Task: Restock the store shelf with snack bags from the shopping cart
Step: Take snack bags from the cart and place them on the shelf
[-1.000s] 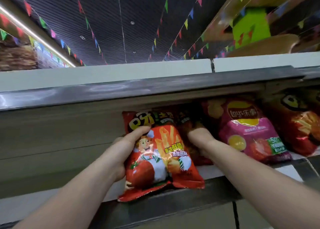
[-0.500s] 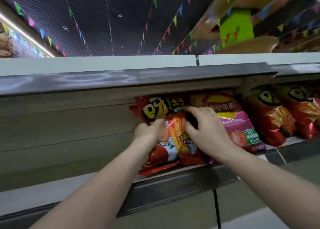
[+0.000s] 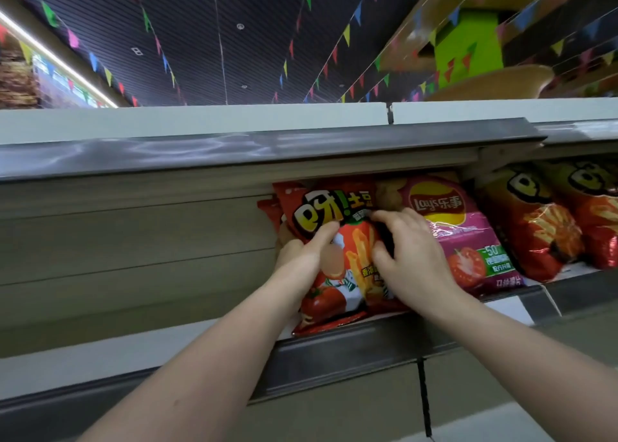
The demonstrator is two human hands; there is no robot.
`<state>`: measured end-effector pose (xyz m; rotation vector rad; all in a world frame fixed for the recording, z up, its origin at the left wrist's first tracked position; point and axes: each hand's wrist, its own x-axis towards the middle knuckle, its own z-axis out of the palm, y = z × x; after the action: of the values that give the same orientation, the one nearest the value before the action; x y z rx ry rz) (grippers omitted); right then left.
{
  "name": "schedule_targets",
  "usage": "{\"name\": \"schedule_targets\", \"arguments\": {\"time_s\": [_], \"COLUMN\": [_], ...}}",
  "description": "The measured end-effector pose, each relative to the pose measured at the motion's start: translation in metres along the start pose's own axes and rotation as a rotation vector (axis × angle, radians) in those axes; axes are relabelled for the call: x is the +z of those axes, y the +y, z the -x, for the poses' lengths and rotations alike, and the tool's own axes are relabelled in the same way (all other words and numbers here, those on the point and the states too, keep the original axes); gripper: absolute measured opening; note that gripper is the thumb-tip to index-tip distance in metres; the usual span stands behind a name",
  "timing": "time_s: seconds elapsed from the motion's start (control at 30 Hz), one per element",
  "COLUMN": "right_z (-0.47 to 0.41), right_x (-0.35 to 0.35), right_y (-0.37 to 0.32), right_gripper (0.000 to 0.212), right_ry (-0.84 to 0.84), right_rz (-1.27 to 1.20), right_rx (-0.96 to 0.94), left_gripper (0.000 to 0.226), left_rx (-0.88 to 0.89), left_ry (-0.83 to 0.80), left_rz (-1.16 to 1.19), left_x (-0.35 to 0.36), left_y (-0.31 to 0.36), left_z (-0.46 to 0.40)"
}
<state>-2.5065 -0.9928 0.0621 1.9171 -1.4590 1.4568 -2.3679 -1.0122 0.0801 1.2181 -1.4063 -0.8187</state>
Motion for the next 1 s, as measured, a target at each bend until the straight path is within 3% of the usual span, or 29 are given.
{"name": "schedule_targets", "arguments": {"time_s": [0.1,0.13,0.27,0.43,0.6,1.0], "right_z": [0.001,0.002,0.003,0.011,0.025,0.099], "right_x": [-0.006,-0.008,-0.008,0.001,0.030,0.091], "right_y": [-0.009,-0.013,-0.037,-0.085,-0.147,-0.324], "right_gripper": [0.042,0.041,0.037,0.035,0.033,0.033], "right_ry": [0.023,0.025,0.028,-0.092,-0.263,-0.514], "right_rz": [-0.026,-0.039,-0.086,-0.231,-0.383,-0.686], "right_rx": [-0.057,-0.079,-0.205,-0.354,-0.418,-0.633], "left_gripper": [0.119,0.114,0.069,0.045,0.006,0.011], "left_rx": [0.006,0.013,0.064,0.157,0.200,0.050], "left_ry": [0.035,0.063,0.218,0.356,0.542,0.914], "left_rz": [0.051,0.066,0.087,0.007,-0.005,-0.131], "left_x": [-0.008,-0.010,-0.027,-0.073,-0.133,-0.302], "left_y": [-0.001,0.001,-0.002,-0.010,-0.028,-0.077], "left_z": [0.009,0.014,0.017,0.040,0.075,0.201]}}
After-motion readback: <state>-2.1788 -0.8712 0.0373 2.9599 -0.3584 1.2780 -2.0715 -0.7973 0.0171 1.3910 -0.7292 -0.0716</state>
